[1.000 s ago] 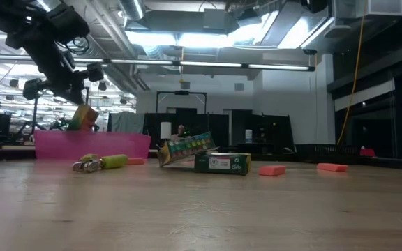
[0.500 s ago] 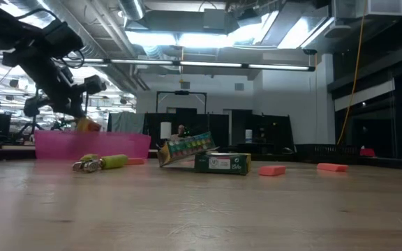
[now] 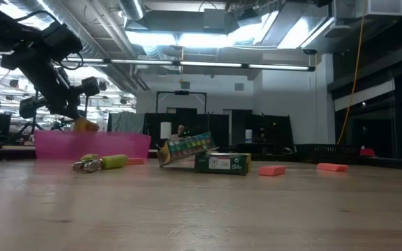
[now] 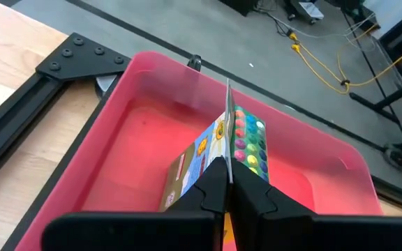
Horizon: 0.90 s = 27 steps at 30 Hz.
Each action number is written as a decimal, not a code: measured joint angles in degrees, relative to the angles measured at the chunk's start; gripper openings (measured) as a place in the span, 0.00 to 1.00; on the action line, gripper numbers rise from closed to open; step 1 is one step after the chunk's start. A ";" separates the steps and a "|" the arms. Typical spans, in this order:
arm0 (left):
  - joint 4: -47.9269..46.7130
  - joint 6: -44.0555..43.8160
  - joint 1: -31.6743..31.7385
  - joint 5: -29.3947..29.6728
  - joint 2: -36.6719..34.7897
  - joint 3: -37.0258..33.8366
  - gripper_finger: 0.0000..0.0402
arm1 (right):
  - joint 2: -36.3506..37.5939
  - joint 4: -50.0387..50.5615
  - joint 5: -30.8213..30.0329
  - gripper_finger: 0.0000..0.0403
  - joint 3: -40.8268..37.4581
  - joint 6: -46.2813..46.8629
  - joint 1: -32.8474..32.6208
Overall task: Pick & Place School Supplies
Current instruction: Put the yellow crayon box into the pink bin
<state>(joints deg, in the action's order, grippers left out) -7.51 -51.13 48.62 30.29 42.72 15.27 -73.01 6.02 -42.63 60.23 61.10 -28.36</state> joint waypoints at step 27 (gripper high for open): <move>0.11 9.36 -0.66 5.54 -9.94 0.00 0.33 | 0.00 0.32 -0.02 0.41 0.00 -0.02 0.02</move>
<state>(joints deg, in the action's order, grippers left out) -7.40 -41.77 47.96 35.83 32.78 15.27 -73.01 6.34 -42.65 60.23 61.08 -28.34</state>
